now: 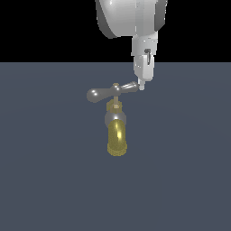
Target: Turn on the faucet by rotating a designated handle.
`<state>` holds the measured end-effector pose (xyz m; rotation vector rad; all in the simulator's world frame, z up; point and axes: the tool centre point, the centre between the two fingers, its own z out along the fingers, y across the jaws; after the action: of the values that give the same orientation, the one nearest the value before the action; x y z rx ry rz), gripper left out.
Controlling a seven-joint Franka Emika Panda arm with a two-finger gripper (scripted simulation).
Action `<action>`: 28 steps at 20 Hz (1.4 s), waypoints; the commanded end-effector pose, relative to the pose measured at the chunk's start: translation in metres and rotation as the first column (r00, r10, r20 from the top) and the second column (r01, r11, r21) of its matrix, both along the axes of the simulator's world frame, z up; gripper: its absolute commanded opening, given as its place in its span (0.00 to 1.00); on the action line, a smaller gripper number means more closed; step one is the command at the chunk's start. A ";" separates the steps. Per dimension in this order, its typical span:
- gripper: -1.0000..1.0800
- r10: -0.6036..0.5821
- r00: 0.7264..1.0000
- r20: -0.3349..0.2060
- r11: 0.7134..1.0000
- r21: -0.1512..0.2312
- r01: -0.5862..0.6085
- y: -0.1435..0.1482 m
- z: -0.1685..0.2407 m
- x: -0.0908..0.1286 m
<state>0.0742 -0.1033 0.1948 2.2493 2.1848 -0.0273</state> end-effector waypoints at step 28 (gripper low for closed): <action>0.00 -0.013 1.000 0.012 1.000 -0.011 0.013 0.096 0.000 0.017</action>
<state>0.0935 -0.0423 0.1952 2.2852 2.1042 -0.0386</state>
